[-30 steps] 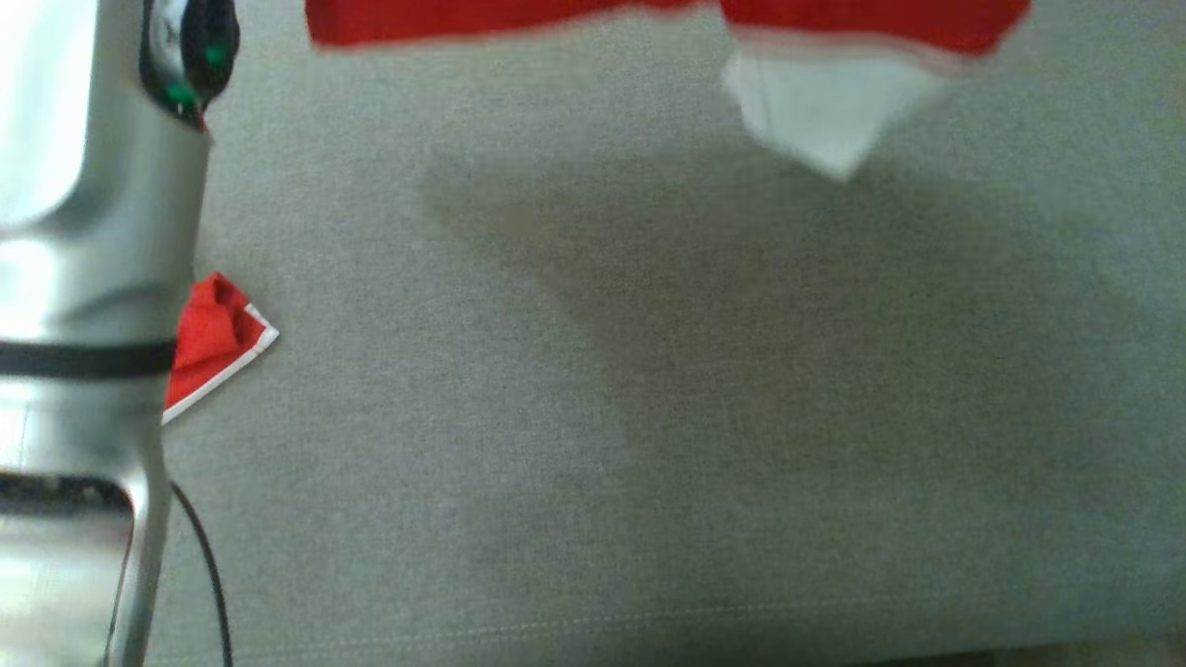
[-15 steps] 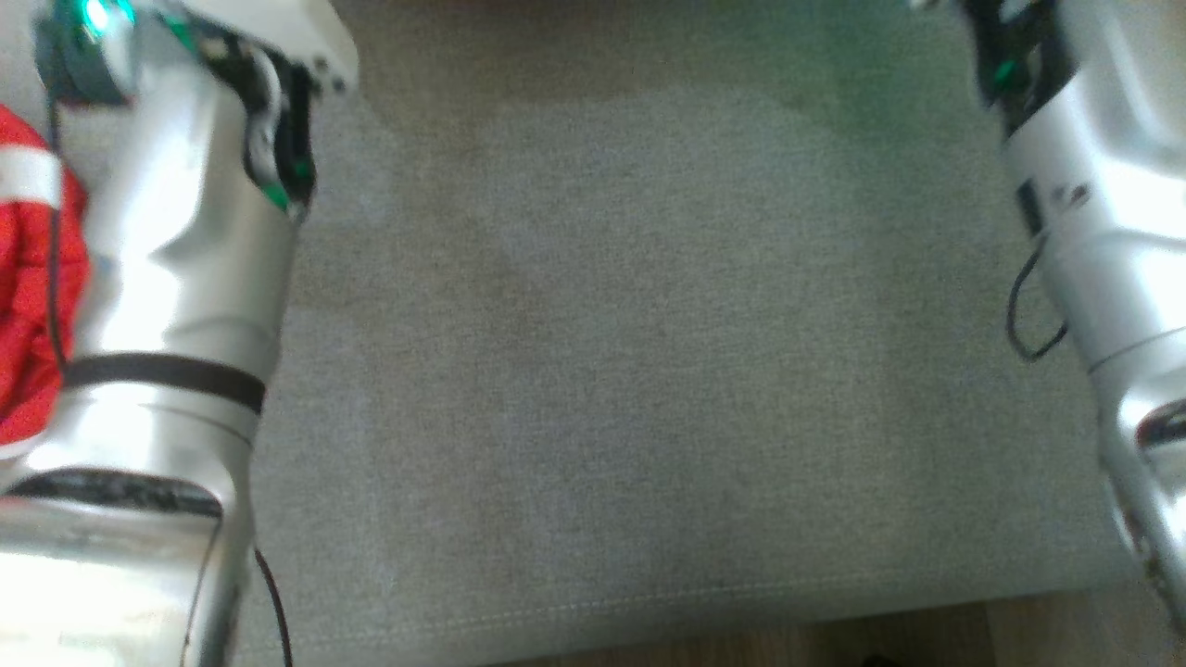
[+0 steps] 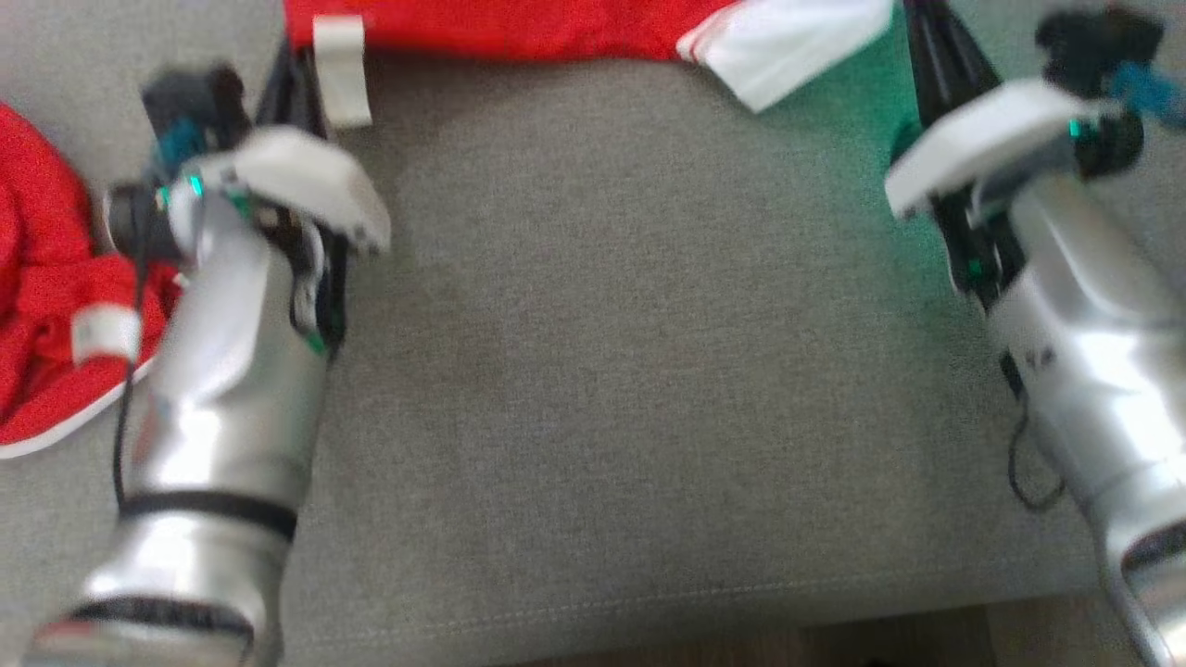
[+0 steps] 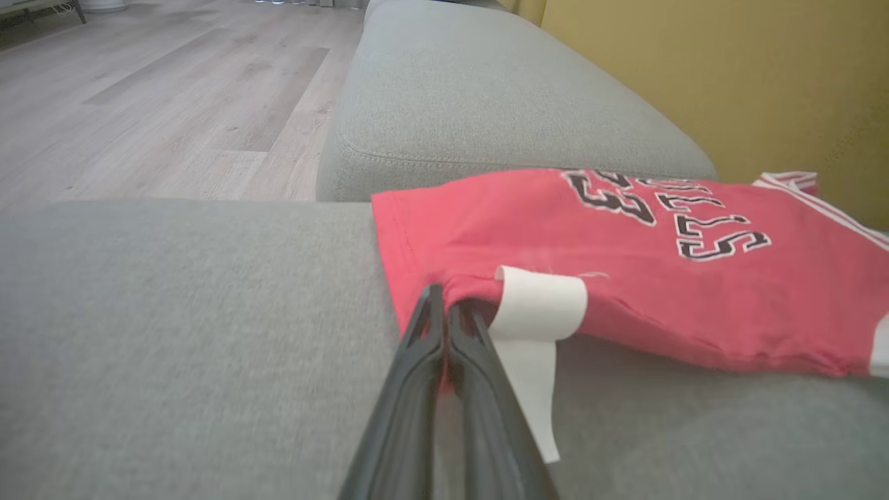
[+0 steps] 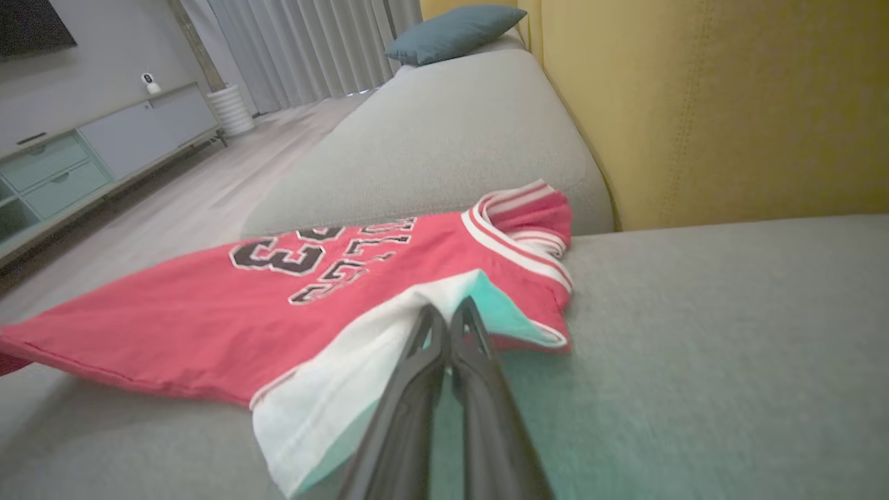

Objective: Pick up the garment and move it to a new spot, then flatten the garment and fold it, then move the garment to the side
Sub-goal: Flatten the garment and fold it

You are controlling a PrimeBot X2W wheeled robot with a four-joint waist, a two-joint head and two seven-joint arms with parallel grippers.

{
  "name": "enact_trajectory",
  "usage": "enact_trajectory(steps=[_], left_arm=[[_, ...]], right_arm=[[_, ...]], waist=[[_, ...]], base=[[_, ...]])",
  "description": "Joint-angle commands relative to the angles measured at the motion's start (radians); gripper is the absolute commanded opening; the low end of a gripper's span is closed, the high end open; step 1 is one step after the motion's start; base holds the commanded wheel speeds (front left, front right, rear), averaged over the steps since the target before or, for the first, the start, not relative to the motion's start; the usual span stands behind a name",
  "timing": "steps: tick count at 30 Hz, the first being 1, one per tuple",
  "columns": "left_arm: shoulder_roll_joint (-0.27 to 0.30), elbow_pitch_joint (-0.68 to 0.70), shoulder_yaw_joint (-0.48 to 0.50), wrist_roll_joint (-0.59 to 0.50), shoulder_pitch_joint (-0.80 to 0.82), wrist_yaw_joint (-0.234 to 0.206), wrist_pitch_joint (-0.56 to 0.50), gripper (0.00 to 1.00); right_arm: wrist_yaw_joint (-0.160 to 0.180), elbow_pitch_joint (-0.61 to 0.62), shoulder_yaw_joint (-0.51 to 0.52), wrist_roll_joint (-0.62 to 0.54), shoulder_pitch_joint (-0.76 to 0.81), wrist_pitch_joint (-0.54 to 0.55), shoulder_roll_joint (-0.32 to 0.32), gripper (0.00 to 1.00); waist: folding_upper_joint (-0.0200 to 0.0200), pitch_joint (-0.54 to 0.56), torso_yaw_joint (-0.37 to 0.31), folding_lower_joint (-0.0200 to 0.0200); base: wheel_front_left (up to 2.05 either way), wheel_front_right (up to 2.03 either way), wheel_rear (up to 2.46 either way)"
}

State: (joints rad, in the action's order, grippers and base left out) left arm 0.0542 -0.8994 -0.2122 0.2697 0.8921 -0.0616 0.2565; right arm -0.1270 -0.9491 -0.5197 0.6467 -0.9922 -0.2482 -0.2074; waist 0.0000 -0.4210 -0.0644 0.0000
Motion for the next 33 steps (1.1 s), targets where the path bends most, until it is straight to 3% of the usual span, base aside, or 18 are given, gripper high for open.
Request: enact_trajectory(steps=[1,11,15,22,23,29,33], left_arm=[[0.029,0.06,0.031,-0.013,-0.046,0.0,0.005,0.0],[0.06,0.314,0.052,-0.078,-0.432,0.012,0.005,0.0],[0.09,0.38,0.021,-0.104,-0.581,0.012,-0.017,0.0],[0.144,0.6,0.005,-0.109,-0.762,-0.004,-0.151,0.0],[0.144,0.6,0.005,-0.109,-0.762,-0.004,-0.151,0.0],[0.188,0.827,0.007,-0.114,-0.886,-0.03,-0.274,0.0],[0.211,0.938,0.004,-0.115,-0.946,-0.039,-0.345,0.0]], right_arm=[[-0.004,0.047,0.003,-0.015,0.061,-0.013,-0.014,0.0],[-0.004,0.227,0.091,-0.046,0.452,-0.011,-0.092,0.0],[-0.004,0.364,0.198,-0.097,0.65,0.065,-0.109,0.0],[-0.004,0.727,0.375,-0.201,0.946,0.317,-0.041,0.0],[-0.004,0.727,0.375,-0.201,0.946,0.317,-0.041,0.0],[-0.004,1.062,0.499,-0.287,1.177,0.559,0.072,0.0],[-0.004,1.212,0.533,-0.314,1.27,0.679,0.115,0.0]], waist=[[0.0,0.026,0.006,0.0],[0.0,0.166,0.024,0.0],[0.0,0.228,0.027,0.0],[0.0,0.295,0.025,0.0],[0.0,0.295,0.025,0.0],[0.0,0.318,0.027,0.0],[0.0,0.325,0.024,0.0]], base=[[0.0,0.0,0.0],[0.0,0.0,0.0],[0.0,0.0,0.0],[0.0,0.0,0.0],[0.0,0.0,0.0],[0.0,0.0,0.0],[0.0,0.0,0.0]])
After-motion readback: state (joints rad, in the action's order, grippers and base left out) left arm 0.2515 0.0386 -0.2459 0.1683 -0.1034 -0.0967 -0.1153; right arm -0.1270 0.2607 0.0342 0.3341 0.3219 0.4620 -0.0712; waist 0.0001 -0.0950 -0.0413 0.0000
